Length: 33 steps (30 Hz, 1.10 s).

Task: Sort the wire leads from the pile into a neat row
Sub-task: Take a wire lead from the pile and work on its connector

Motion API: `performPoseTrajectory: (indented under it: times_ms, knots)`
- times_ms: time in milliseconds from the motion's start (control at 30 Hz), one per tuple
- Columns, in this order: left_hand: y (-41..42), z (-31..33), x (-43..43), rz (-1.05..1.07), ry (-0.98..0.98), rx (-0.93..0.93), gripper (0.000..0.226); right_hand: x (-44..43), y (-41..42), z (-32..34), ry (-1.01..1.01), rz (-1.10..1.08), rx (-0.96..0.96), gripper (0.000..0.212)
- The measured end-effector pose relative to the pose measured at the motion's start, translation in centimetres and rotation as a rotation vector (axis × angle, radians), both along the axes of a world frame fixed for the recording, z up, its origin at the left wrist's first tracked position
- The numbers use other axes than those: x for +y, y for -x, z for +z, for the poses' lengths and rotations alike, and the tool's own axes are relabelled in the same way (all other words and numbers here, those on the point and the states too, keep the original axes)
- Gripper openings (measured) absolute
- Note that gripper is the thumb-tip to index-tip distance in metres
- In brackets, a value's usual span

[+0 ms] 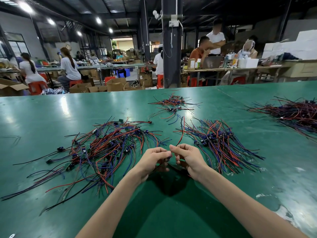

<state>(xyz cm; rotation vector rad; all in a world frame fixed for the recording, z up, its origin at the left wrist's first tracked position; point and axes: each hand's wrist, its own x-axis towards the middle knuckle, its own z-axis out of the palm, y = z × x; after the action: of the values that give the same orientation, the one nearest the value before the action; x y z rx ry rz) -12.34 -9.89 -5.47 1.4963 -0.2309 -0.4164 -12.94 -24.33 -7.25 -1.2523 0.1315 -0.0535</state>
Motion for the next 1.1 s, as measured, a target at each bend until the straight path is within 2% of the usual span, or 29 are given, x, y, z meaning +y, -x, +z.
performPoseTrajectory:
  times_ms: [367,567,667,767,867,1100]
  knots:
    - [0.3,0.5,0.3,-0.043,0.043,0.046,0.014,-1.7,-0.3,1.3,-0.165,-0.074,0.054,0.022]
    - [0.4,0.7,0.5,-0.069,0.021,0.068,0.017,-2.0,-0.2,1.2,-0.167,0.09,0.031,0.018]
    - [0.4,0.7,0.5,-0.058,0.007,0.071,0.016,-1.4,0.1,1.0,-0.11,0.223,0.028,0.009]
    - [0.4,0.6,0.4,-0.059,-0.004,0.098,0.019,-1.0,0.2,0.5,-0.012,0.235,0.005,0.003]
    - [0.3,0.4,0.4,-0.056,0.01,0.122,0.025,-1.0,0.2,0.4,0.05,0.203,-0.013,0.008]
    - [0.2,0.2,0.4,-0.009,0.017,0.08,0.017,-0.8,0.0,0.4,0.065,0.138,-0.023,0.02]
